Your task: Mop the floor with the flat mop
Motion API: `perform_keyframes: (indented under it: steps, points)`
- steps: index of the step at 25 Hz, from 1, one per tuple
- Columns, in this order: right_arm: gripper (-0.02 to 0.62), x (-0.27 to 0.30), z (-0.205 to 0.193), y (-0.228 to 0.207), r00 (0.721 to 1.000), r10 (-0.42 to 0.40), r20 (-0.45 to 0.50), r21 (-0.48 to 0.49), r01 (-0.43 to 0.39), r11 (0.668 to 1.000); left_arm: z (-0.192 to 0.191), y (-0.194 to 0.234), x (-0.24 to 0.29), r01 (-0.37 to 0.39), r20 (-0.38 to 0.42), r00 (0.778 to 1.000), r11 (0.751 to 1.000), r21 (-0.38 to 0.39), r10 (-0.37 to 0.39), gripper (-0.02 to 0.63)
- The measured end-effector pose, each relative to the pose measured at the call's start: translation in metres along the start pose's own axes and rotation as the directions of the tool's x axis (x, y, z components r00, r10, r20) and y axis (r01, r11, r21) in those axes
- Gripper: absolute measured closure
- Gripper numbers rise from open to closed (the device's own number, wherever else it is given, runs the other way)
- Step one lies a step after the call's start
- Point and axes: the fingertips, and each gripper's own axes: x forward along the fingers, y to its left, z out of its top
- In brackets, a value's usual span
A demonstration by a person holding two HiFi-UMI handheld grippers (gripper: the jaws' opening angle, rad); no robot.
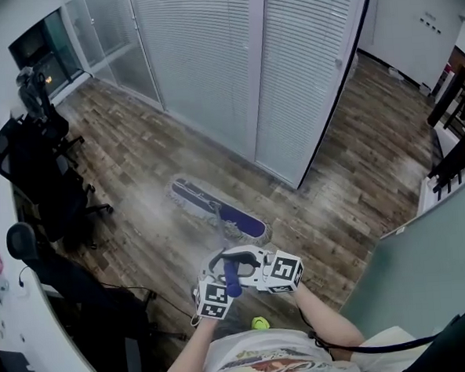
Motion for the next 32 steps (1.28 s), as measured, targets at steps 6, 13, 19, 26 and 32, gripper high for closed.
perform_keyframes:
  steps: [6,13,19,26,32]
  points:
    - [0.391,-0.028,0.000,0.070,0.998,0.065,-0.012,-0.002,-0.065,0.998,-0.004,-0.059,-0.044,-0.028,-0.008,1.000,0.999,-0.022,0.027,0.477]
    - [0.391,-0.036,-0.010,0.102,0.995,0.092,-0.036,-0.012,-0.093,0.996,-0.015,-0.083,-0.063,-0.050,0.005,0.999,0.998,-0.027,0.050,0.477]
    - [0.385,-0.032,-0.018,0.095,0.988,0.143,-0.056,-0.013,-0.144,0.989,-0.019,-0.078,-0.056,-0.048,0.006,0.999,0.999,-0.016,0.048,0.477]
    - [0.380,-0.021,-0.001,0.060,0.987,0.156,-0.027,-0.014,-0.156,0.988,-0.001,-0.046,-0.038,-0.072,0.056,0.996,0.997,0.011,0.071,0.479]
    - [0.380,0.015,0.008,0.018,0.985,0.166,-0.042,-0.012,-0.167,0.986,0.001,0.006,-0.021,-0.072,0.054,0.996,0.997,0.000,0.072,0.483]
